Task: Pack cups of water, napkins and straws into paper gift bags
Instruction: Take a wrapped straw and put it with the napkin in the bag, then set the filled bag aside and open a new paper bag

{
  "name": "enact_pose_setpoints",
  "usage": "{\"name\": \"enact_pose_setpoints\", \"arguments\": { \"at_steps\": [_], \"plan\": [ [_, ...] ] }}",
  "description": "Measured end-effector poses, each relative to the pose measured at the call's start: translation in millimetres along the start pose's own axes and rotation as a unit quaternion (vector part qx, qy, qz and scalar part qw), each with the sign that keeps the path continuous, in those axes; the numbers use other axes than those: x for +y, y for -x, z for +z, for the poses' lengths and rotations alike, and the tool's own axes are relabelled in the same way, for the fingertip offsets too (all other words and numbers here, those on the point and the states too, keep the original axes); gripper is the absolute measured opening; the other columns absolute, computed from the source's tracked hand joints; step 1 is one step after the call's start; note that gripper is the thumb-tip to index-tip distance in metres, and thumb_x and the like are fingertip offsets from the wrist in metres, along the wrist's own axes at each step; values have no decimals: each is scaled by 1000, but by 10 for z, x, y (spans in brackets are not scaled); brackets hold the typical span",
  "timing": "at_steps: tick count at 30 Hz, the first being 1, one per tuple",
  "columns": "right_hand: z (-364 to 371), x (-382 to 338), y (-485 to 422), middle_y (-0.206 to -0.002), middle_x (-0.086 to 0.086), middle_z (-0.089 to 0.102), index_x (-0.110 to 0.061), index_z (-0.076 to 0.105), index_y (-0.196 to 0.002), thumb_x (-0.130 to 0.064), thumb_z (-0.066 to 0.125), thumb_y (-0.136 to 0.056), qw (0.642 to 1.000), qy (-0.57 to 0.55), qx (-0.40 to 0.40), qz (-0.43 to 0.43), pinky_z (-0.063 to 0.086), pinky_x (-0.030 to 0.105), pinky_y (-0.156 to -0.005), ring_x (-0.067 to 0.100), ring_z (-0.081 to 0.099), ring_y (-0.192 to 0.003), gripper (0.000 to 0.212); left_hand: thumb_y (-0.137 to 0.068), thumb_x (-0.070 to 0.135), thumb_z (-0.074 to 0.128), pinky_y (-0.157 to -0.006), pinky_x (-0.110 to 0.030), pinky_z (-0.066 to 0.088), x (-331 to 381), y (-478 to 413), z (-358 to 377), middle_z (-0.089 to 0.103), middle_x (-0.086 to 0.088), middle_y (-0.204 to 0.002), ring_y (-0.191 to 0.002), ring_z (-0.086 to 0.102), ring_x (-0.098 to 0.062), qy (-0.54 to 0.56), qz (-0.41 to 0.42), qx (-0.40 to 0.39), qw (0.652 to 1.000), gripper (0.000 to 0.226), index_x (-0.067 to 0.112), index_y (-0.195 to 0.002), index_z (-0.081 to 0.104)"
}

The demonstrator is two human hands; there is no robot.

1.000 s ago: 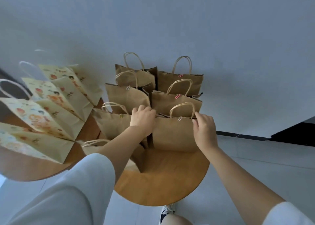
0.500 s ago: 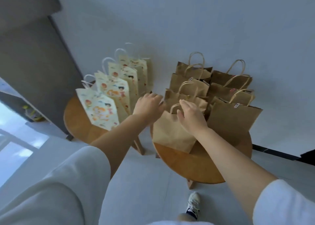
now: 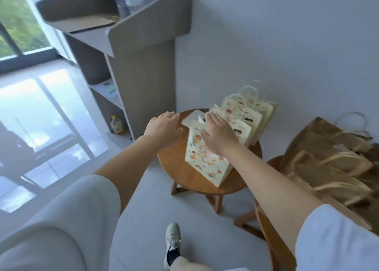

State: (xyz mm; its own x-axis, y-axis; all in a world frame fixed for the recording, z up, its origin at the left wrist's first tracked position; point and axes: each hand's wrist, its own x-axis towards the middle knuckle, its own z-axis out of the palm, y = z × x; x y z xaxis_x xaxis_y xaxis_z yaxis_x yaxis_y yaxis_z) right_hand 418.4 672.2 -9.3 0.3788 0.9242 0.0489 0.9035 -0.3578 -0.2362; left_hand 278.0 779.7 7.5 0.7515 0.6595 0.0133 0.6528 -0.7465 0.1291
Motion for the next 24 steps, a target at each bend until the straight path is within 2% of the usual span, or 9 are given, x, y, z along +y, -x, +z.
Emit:
{"name": "enact_pose_setpoints", "arguments": {
  "at_steps": [4,7,11,15,19,24],
  "plan": [
    [95,-600,-923,-159,8,-1,-7,1,-150,-42,23,-101,999,5,-4,-48,2,34,-119,19,-2,-146,64,-99,40,39,-115,-42,19,-881,-486,-177,20,-4,-157,-147,12,-20,-44,-29,19,998,60,12,-149,20],
    [156,-1091,-1646,-159,7,-3,-7,0,-150,-44,23,-101,995,-4,-18,-95,2,33,-119,18,-5,-146,66,-98,42,39,-116,-42,16,-1531,-835,-364,16,-4,-158,-147,10,-20,-38,-63,26,997,65,12,-150,15],
    [224,-1769,-2486,-159,8,-3,-6,0,-150,-42,25,-101,988,-8,-36,-152,0,31,-118,19,-5,-146,65,-97,40,42,-113,-39,24,-2408,-1200,-639,22,-4,-156,-144,20,-22,-8,-125,58,990,64,12,-150,19],
    [298,-2441,-3152,-158,10,1,-5,3,-149,-35,25,-102,979,-9,-23,-202,0,30,-118,20,-1,-146,60,-98,38,43,-112,-41,27,-3250,-1406,-843,28,-4,-153,-144,21,-23,7,-164,70,984,62,11,-149,20],
    [435,-3012,-3827,-158,11,2,-4,5,-149,-34,27,-102,980,-14,-17,-196,0,29,-118,20,0,-146,60,-98,42,42,-114,-42,26,-4119,-1678,-921,22,-4,-157,-145,19,-23,5,-165,56,985,66,12,-151,15],
    [671,-3554,-4589,-158,10,4,-6,5,-150,-37,28,-101,992,-22,-5,-125,4,32,-119,21,2,-146,62,-99,42,40,-114,-43,25,-5148,-2151,-1038,20,-4,-158,-145,18,-23,13,-118,66,991,64,16,-151,15]
  ]
}}
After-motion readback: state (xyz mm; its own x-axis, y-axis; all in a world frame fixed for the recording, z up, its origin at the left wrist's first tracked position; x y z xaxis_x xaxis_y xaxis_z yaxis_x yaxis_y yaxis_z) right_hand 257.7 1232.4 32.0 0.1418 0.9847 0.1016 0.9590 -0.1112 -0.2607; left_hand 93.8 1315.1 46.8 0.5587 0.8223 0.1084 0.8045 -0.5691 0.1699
